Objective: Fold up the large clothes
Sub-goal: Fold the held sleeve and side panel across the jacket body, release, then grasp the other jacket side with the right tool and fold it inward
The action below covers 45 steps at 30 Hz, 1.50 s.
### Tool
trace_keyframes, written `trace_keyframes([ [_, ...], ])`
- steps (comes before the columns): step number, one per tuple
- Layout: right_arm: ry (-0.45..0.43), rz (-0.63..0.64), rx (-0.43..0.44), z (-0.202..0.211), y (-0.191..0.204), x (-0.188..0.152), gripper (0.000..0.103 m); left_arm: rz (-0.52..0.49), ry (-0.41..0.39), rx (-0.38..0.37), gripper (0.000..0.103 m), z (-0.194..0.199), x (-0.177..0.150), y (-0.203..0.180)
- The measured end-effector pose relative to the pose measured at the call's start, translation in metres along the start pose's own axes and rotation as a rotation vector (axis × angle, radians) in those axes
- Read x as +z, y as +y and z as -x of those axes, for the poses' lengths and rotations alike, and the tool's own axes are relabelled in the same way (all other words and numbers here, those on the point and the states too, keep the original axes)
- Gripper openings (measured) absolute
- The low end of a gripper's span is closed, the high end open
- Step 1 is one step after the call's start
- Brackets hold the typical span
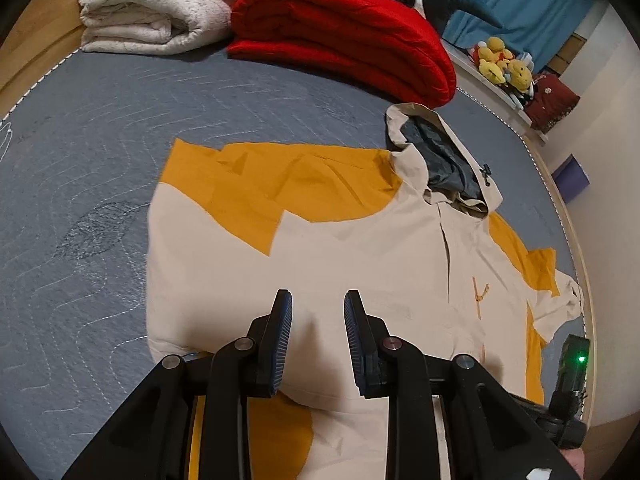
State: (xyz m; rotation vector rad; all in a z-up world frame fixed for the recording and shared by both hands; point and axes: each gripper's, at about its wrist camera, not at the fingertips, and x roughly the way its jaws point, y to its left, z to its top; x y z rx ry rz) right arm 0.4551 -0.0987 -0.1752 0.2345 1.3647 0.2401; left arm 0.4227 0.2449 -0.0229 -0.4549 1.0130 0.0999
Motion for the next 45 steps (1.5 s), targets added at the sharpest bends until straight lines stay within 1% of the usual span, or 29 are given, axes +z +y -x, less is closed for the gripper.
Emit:
trace_keyframes([
  [1, 0.011, 0.001, 0.000, -0.004, 0.002, -0.001, 0.050, 0.003, -0.003, 0.004, 0.024, 0.001, 0.000, 0.002],
  [2, 0.017, 0.005, 0.002, -0.007, 0.004, 0.000, 0.047, 0.006, -0.004, 0.008, 0.024, 0.001, 0.001, 0.004],
  [3, 0.015, 0.011, -0.002, -0.008, 0.007, 0.000, 0.035, 0.009, -0.005, 0.010, 0.024, 0.002, 0.001, 0.006],
  [4, 0.001, 0.029, -0.023, -0.008, 0.011, -0.001, 0.025, 0.014, -0.007, 0.013, 0.024, 0.002, 0.002, 0.008],
  [5, -0.009, 0.040, -0.030, -0.007, 0.011, 0.001, 0.011, 0.020, -0.010, 0.017, 0.024, 0.003, 0.003, 0.010],
  [7, -0.036, 0.052, -0.005, 0.002, 0.012, 0.002, 0.007, 0.027, -0.017, 0.027, 0.024, 0.002, 0.005, 0.012],
  [9, -0.112, 0.065, -0.024, 0.021, 0.013, 0.006, 0.005, 0.039, -0.023, 0.035, 0.024, 0.001, 0.006, 0.014],
  [13, -0.293, 0.090, -0.040, 0.077, 0.005, 0.025, 0.004, 0.049, -0.026, 0.050, 0.024, -0.003, 0.007, 0.019],
  [15, -0.352, 0.095, -0.081, 0.099, -0.007, 0.036, 0.004, 0.045, -0.019, 0.057, 0.024, -0.007, 0.006, 0.019],
  [16, -0.362, 0.094, -0.094, 0.105, -0.013, 0.040, 0.004, 0.041, -0.013, 0.058, 0.024, -0.009, 0.005, 0.019],
  [19, -0.377, 0.053, -0.171, 0.119, -0.045, 0.056, 0.004, 0.036, 0.014, 0.056, 0.024, -0.020, 0.002, 0.020],
  [21, -0.382, 0.025, -0.240, 0.123, -0.064, 0.063, 0.003, 0.043, 0.042, 0.041, 0.024, -0.030, -0.002, 0.021],
  [23, -0.393, -0.002, -0.275, 0.129, -0.082, 0.069, 0.003, 0.053, 0.080, 0.036, 0.024, -0.043, -0.007, 0.022],
  [26, -0.390, -0.019, -0.289, 0.134, -0.104, 0.074, 0.003, 0.045, 0.115, 0.035, 0.024, -0.059, -0.013, 0.022],
  [28, -0.394, -0.013, -0.296, 0.134, -0.109, 0.078, 0.004, 0.038, 0.138, 0.033, 0.024, -0.068, -0.017, 0.021],
  [30, -0.405, -0.011, -0.331, 0.130, -0.113, 0.081, 0.004, 0.028, 0.161, 0.027, 0.024, -0.076, -0.020, 0.019],
  [32, -0.413, -0.011, -0.349, 0.128, -0.117, 0.081, 0.003, 0.007, 0.199, 0.048, 0.024, -0.087, -0.025, 0.017],
  [33, -0.416, -0.016, -0.375, 0.126, -0.120, 0.083, 0.004, -0.002, 0.216, 0.057, 0.024, -0.092, -0.027, 0.016],
  [35, -0.404, -0.034, -0.394, 0.123, -0.130, 0.085, 0.004, -0.026, 0.247, 0.081, 0.024, -0.102, -0.032, 0.015],
  [37, -0.398, -0.068, -0.397, 0.121, -0.142, 0.089, 0.004, -0.039, 0.256, 0.103, 0.024, -0.107, -0.034, 0.014],
  [38, -0.406, -0.088, -0.414, 0.122, -0.147, 0.090, 0.007, -0.039, 0.253, 0.107, 0.024, -0.106, -0.034, 0.014],
  [40, -0.434, -0.127, -0.459, 0.126, -0.154, 0.090, 0.009, -0.041, 0.245, 0.113, 0.024, -0.104, -0.033, 0.011],
  [41, -0.470, -0.155, -0.440, 0.132, -0.158, 0.089, 0.009, -0.048, 0.238, 0.113, 0.024, -0.102, -0.032, 0.009],
  [43, -0.498, -0.171, -0.377, 0.135, -0.162, 0.088, 0.010, -0.064, 0.220, 0.096, 0.024, -0.098, -0.031, 0.006],
  [45, -0.463, -0.147, -0.297, 0.126, -0.158, 0.091, 0.010, -0.077, 0.223, 0.092, 0.024, -0.099, -0.031, 0.008],
])
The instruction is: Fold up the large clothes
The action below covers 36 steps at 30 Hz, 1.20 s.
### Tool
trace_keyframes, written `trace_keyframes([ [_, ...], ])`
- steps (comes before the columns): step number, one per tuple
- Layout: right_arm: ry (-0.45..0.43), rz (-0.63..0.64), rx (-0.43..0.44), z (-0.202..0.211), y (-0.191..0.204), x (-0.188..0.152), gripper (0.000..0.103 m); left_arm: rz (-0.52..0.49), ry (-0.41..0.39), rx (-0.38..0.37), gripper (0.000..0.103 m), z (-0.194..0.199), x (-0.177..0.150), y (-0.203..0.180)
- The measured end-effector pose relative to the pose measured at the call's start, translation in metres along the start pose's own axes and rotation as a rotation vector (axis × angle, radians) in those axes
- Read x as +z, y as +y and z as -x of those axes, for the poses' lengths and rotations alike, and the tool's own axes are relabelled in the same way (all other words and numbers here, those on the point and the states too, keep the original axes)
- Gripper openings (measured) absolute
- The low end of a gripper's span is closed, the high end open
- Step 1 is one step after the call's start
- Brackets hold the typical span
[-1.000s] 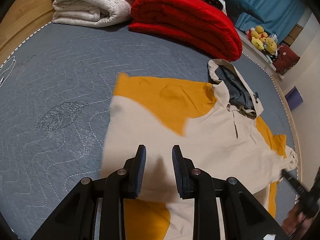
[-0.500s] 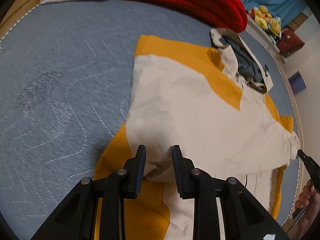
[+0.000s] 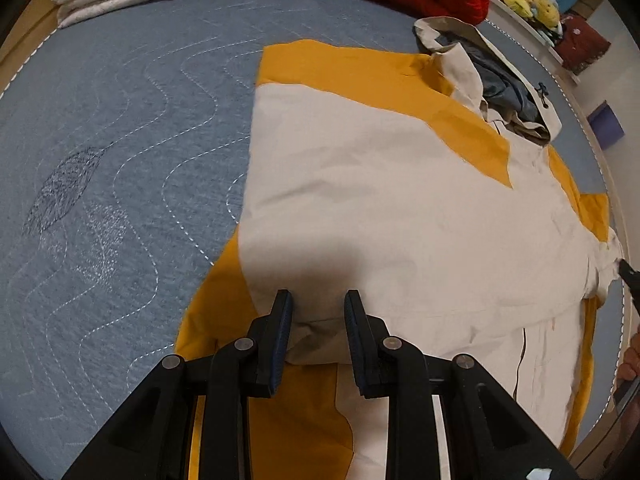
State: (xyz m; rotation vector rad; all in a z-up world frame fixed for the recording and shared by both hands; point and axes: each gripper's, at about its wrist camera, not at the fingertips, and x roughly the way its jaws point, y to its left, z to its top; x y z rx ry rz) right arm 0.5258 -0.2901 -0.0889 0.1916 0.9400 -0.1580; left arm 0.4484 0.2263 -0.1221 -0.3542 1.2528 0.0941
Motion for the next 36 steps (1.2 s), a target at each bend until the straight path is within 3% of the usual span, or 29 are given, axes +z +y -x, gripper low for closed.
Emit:
trace_keyframes([
  [3, 0.157, -0.005, 0.108, -0.032, 0.007, -0.011, 0.011, 0.004, 0.040, 0.012, 0.024, -0.014, -0.003, 0.006],
  [5, 0.257, -0.030, 0.086, -0.057, 0.001, -0.022, 0.011, 0.007, 0.044, 0.014, 0.024, -0.017, -0.003, 0.006],
  [7, 0.295, -0.055, 0.043, -0.071, -0.008, -0.031, 0.010, 0.012, 0.033, 0.021, 0.024, -0.011, -0.002, 0.004],
  [9, 0.289, -0.099, 0.058, -0.070, -0.014, -0.029, 0.011, 0.001, 0.008, 0.008, 0.024, -0.002, -0.001, -0.001],
  [11, 0.263, -0.057, 0.030, -0.061, -0.008, -0.023, 0.011, -0.016, -0.013, -0.003, 0.024, 0.001, 0.000, -0.004],
  [15, 0.218, -0.023, 0.003, -0.048, -0.006, -0.016, 0.012, 0.006, 0.069, 0.002, 0.025, -0.019, -0.009, 0.002],
  [19, 0.196, -0.077, -0.015, -0.039, -0.017, -0.010, 0.012, -0.008, 0.030, 0.032, 0.026, -0.003, -0.009, -0.007],
  [25, 0.094, -0.119, -0.012, -0.006, -0.048, 0.019, 0.014, -0.091, -0.055, -0.017, 0.026, 0.040, -0.017, -0.036],
  [28, 0.044, -0.121, -0.027, 0.011, -0.068, 0.032, 0.029, -0.149, -0.089, -0.012, 0.026, 0.058, -0.026, -0.048],
  [30, 0.003, -0.119, -0.059, 0.020, -0.082, 0.039, 0.055, -0.172, -0.095, -0.018, 0.026, 0.064, -0.029, -0.053],
  [33, -0.068, -0.116, -0.122, 0.036, -0.112, 0.045, 0.057, -0.187, -0.094, -0.028, 0.026, 0.066, -0.029, -0.066],
  [36, -0.097, -0.124, -0.128, 0.043, -0.146, 0.049, 0.057, -0.199, -0.098, -0.033, 0.026, 0.063, -0.026, -0.082],
])
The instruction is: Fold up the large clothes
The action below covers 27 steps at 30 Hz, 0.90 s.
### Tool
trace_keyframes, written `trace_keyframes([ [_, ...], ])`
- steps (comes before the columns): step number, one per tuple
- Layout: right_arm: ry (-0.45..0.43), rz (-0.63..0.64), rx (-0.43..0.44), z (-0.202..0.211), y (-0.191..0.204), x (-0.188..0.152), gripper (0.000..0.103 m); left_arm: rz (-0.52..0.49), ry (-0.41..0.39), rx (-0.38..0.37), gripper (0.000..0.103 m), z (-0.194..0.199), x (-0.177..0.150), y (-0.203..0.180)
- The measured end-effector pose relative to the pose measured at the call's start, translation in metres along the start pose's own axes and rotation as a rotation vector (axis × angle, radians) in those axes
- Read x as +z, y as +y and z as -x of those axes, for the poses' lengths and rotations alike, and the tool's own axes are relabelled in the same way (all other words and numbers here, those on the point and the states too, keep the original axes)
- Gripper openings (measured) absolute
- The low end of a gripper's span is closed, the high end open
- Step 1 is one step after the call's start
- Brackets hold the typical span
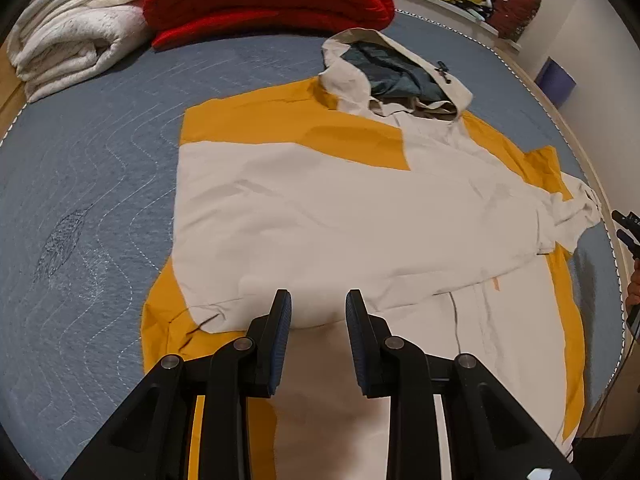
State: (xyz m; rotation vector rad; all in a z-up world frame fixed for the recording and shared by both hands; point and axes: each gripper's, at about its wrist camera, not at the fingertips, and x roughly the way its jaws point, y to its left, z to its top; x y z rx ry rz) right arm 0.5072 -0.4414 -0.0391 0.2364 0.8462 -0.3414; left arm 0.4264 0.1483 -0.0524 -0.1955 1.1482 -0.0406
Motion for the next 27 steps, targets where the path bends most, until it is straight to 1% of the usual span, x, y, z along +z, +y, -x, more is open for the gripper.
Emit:
trace_keyframes([
  [2, -0.023, -0.002, 0.003, 0.003, -0.022, 0.007, 0.057, -0.002, -0.006, -0.004, 0.026, -0.001, 0.003, -0.006],
  [4, -0.050, 0.000, -0.013, 0.005, -0.042, 0.014, 0.057, -0.009, -0.013, -0.010, 0.026, 0.001, 0.004, -0.009],
  [6, -0.071, -0.043, -0.040, 0.007, -0.065, 0.021, 0.054, -0.018, -0.012, -0.011, 0.026, 0.001, 0.004, -0.013],
  [7, -0.073, -0.093, -0.060, 0.007, -0.081, 0.025, 0.049, -0.021, -0.011, -0.010, 0.026, -0.001, 0.004, -0.015],
  [8, -0.069, -0.141, -0.053, 0.008, -0.095, 0.029, 0.035, -0.026, -0.008, -0.007, 0.026, -0.003, 0.004, -0.017],
  [9, -0.064, -0.175, -0.035, 0.007, -0.105, 0.032, 0.027, -0.029, -0.005, -0.005, 0.026, -0.005, 0.004, -0.018],
  [10, -0.063, -0.208, -0.013, 0.006, -0.116, 0.036, 0.026, -0.030, -0.002, -0.002, 0.026, -0.007, 0.004, -0.020],
  [13, -0.093, -0.251, -0.009, 0.005, -0.139, 0.046, 0.025, -0.028, 0.001, 0.002, 0.026, -0.011, 0.006, -0.023],
  [14, -0.093, -0.276, 0.004, 0.001, -0.147, 0.049, 0.026, -0.028, -0.001, 0.002, 0.026, -0.012, 0.007, -0.024],
  [16, -0.076, -0.315, 0.014, -0.011, -0.158, 0.054, 0.026, -0.028, -0.005, 0.001, 0.026, -0.013, 0.008, -0.026],
  [17, -0.059, -0.327, 0.003, -0.022, -0.166, 0.059, 0.028, -0.030, -0.006, 0.000, 0.026, -0.013, 0.008, -0.027],
  [20, -0.017, -0.290, -0.017, -0.048, -0.173, 0.065, 0.031, -0.056, -0.005, 0.009, 0.026, -0.016, 0.007, -0.030],
  [23, 0.035, -0.251, -0.025, -0.081, -0.180, 0.072, 0.031, -0.083, -0.001, 0.032, 0.026, -0.020, 0.005, -0.031],
  [27, 0.081, -0.294, 0.019, -0.116, -0.196, 0.076, 0.031, -0.078, 0.009, 0.040, 0.026, -0.027, 0.006, -0.030],
])
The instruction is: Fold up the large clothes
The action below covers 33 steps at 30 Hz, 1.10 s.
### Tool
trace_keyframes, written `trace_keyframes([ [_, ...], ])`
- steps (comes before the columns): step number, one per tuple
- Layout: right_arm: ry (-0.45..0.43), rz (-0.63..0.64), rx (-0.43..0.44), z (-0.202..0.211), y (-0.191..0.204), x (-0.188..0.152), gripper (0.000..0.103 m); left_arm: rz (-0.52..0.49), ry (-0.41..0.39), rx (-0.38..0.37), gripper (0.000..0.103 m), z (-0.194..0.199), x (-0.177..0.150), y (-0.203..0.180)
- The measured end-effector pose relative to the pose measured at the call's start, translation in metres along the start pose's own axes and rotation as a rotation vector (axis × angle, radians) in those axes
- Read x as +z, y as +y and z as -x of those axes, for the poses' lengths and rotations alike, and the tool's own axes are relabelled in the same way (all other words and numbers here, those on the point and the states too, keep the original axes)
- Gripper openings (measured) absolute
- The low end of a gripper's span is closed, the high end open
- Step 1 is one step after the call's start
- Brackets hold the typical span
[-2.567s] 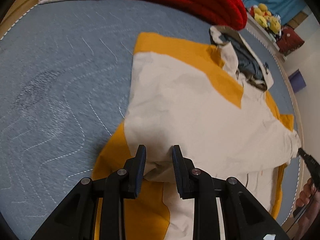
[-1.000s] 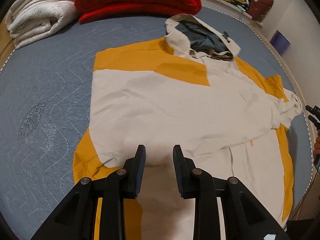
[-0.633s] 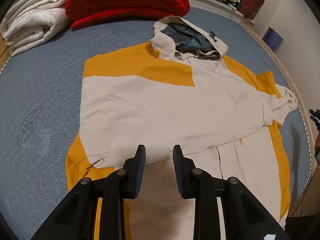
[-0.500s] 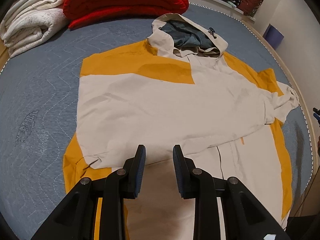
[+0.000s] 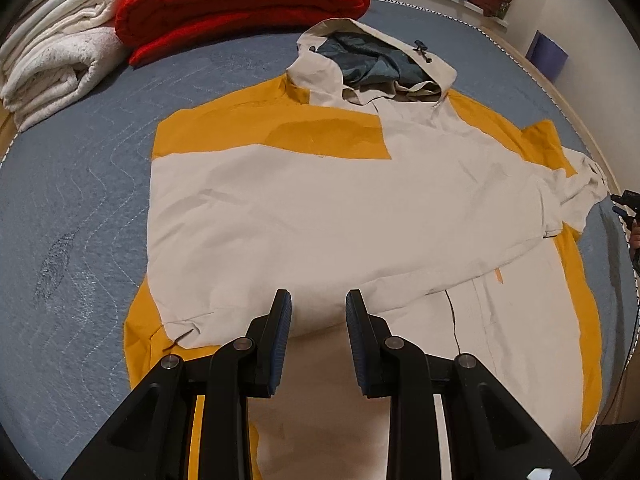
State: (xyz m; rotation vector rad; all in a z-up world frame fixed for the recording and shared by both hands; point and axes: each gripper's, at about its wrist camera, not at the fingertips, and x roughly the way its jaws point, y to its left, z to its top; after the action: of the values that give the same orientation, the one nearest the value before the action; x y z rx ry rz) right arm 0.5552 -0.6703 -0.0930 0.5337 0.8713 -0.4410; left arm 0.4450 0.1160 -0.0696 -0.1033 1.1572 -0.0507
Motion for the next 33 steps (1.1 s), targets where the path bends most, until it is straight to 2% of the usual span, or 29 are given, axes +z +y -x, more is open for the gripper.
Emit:
trace_keyframes([
  [5, 0.026, -0.023, -0.033, -0.037, -0.009, 0.008, 0.034, -0.017, 0.008, 0.014, 0.026, -0.008, 0.000, -0.002],
  [8, 0.040, -0.091, -0.005, -0.060, -0.020, 0.012, 0.037, -0.037, 0.011, 0.031, 0.026, -0.013, -0.002, -0.004],
  [12, -0.005, -0.165, 0.047, -0.069, -0.028, 0.018, 0.044, -0.043, 0.021, 0.042, 0.026, -0.019, -0.003, -0.002],
  [16, -0.031, -0.222, 0.071, -0.074, -0.030, 0.026, 0.043, -0.040, 0.019, 0.040, 0.026, -0.020, -0.002, -0.001],
  [17, -0.041, -0.229, 0.063, -0.074, -0.028, 0.028, 0.031, -0.038, 0.016, 0.038, 0.026, -0.019, -0.001, 0.000],
  [18, -0.050, -0.237, 0.059, -0.073, -0.026, 0.029, 0.011, -0.035, 0.012, 0.034, 0.026, -0.017, 0.000, 0.001],
  [20, -0.091, -0.240, 0.049, -0.065, -0.019, 0.031, 0.009, -0.025, 0.001, 0.025, 0.026, -0.012, 0.003, 0.004],
  [25, -0.207, -0.092, 0.013, -0.014, 0.026, 0.030, 0.004, 0.018, -0.039, 0.004, 0.026, 0.008, 0.011, 0.012],
  [28, -0.253, 0.072, 0.029, 0.027, 0.078, 0.023, 0.003, 0.048, -0.060, -0.010, 0.026, 0.020, 0.015, 0.021],
  [30, -0.282, 0.240, 0.060, 0.062, 0.129, 0.005, 0.003, 0.067, -0.065, -0.016, 0.026, 0.026, 0.016, 0.026],
  [33, -0.294, 0.395, 0.123, 0.106, 0.187, -0.036, 0.003, 0.104, -0.075, -0.023, 0.026, 0.036, 0.015, 0.038],
])
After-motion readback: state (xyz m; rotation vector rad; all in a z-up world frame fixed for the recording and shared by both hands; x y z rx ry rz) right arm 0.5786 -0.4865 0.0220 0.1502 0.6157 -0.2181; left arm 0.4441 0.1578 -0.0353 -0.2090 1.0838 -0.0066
